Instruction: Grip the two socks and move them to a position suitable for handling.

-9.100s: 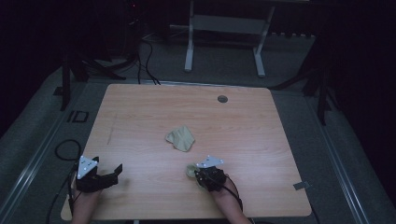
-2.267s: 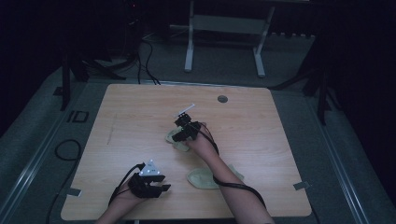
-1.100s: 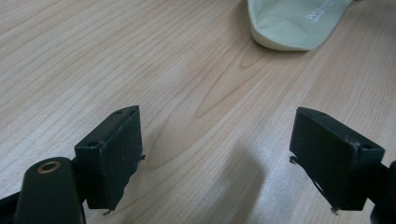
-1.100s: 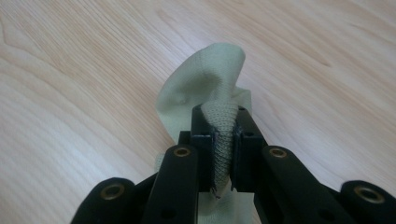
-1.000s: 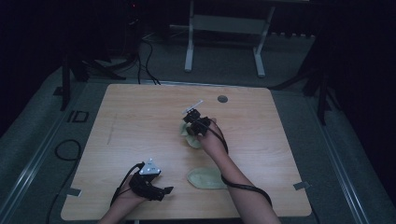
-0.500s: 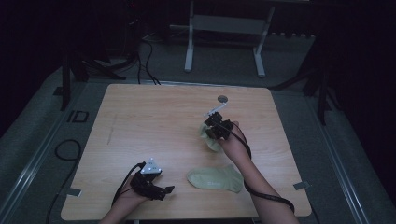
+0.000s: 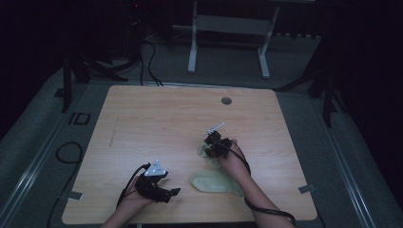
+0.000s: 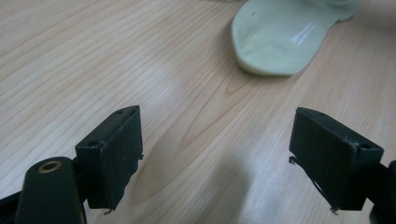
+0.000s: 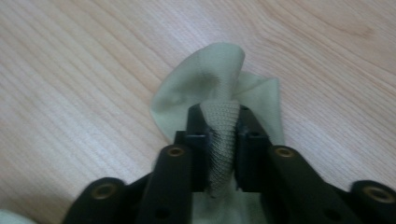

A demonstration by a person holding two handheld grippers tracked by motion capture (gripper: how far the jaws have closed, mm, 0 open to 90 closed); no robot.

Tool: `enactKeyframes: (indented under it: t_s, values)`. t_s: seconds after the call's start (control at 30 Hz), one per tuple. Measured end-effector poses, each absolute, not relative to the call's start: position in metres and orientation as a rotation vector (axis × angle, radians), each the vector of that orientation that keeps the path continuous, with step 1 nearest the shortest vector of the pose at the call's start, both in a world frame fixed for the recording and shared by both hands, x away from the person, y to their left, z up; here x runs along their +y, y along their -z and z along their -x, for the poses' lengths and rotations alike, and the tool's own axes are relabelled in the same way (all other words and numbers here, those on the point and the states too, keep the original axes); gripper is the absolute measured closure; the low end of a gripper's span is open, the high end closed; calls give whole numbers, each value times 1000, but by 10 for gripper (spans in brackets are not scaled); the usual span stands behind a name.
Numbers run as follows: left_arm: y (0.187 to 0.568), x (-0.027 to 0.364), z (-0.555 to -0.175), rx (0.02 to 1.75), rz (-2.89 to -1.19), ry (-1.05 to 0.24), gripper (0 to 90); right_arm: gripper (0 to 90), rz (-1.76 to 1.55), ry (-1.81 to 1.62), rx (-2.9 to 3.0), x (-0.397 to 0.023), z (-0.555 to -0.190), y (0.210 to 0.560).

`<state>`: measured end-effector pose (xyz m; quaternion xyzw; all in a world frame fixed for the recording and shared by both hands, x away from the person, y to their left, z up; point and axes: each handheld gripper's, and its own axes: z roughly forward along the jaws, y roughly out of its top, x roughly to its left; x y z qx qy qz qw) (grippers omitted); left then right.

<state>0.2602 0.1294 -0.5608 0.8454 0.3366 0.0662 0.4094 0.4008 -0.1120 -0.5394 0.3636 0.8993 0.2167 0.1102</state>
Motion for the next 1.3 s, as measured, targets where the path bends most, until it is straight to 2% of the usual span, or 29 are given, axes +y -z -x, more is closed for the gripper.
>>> enactKeyframes:
  t_s: [0.23, 0.43, 0.53, 0.57, 0.73, 0.9, 1.1, 1.3]
  values:
    - [556, 121, -268, 841, -2136, -183, 171, 502, -1056, -621, 2627, -104, -397, 541]
    - [541, 116, -285, 795, -2115, -235, 172, 428, -1079, -681, 2631, -112, -398, 528]
    - [533, 108, -297, 769, -2137, -298, 242, 416, -1091, -729, 2612, -119, -397, 516]
    - [531, 106, -301, 742, -2139, -309, 315, 406, -1098, -738, 2602, -121, -397, 512]
    - [522, 88, -323, 658, -2185, -378, 653, 575, -1122, -775, 2624, -128, -394, 510]
    - [528, 66, -350, 670, -2238, -349, 867, 650, -1107, -793, 2650, -126, -387, 516]
    - [546, 47, -367, 676, -2313, -352, 892, 664, -1069, -743, 2694, -118, -380, 530]
    - [558, 44, -376, 698, -2341, -315, 892, 681, -1054, -710, 2704, -117, -377, 539]
